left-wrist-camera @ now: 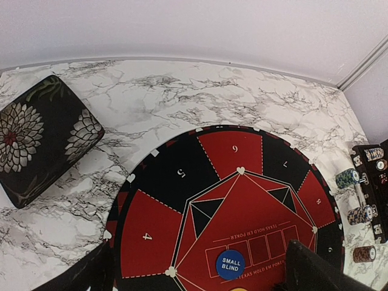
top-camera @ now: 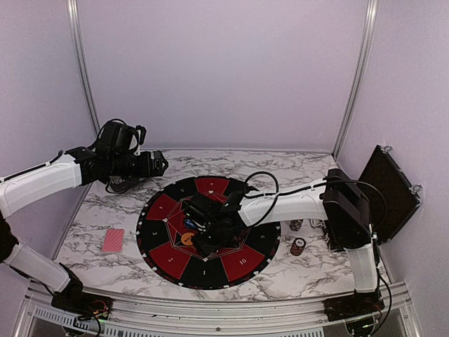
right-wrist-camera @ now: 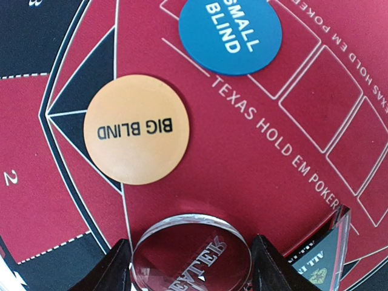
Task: Distribute texas hold em gaming equipment
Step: Move the dealer button to position 10.
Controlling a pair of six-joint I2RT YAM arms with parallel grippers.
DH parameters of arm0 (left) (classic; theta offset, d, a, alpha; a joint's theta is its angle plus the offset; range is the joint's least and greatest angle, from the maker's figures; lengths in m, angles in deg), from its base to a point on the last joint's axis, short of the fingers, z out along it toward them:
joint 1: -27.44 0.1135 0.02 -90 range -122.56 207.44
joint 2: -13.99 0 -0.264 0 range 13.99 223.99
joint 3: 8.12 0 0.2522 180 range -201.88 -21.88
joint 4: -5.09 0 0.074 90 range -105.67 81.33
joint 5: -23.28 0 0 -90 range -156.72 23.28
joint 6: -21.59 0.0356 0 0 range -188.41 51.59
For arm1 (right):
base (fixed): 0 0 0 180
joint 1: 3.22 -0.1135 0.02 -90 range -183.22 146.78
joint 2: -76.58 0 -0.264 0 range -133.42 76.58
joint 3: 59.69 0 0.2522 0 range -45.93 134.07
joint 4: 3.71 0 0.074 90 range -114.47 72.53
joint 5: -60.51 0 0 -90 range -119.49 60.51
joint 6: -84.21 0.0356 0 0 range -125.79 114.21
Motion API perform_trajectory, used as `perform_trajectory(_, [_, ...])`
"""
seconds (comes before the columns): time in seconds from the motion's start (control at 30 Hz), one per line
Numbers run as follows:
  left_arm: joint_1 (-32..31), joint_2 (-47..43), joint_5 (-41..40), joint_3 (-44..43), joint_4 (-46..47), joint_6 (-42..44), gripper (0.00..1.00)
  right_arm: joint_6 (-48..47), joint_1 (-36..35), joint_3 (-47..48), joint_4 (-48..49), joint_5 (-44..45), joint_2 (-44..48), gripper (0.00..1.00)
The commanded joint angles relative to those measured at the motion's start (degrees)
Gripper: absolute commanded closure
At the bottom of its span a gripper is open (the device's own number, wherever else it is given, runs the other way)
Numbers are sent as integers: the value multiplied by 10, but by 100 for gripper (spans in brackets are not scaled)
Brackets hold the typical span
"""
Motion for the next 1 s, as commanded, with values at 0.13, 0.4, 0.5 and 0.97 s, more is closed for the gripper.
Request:
perform_trajectory(0.13, [4,3,3,3,-2,-2,1,16,-17,-14,-46,-39,-8,47])
perform_trajectory(0.4, [5,4,2,3,-2,-2,1,17,-15,-16,-52,-29,-6,47])
perform_trajectory(0.5, [5,6,4,2,-2,-3,1,20,-13,-25,-51,-26,1,47])
perform_trajectory(0.97, [5,7,5,3,-2,-3,1,29,19,-89,-43,-9,45,47])
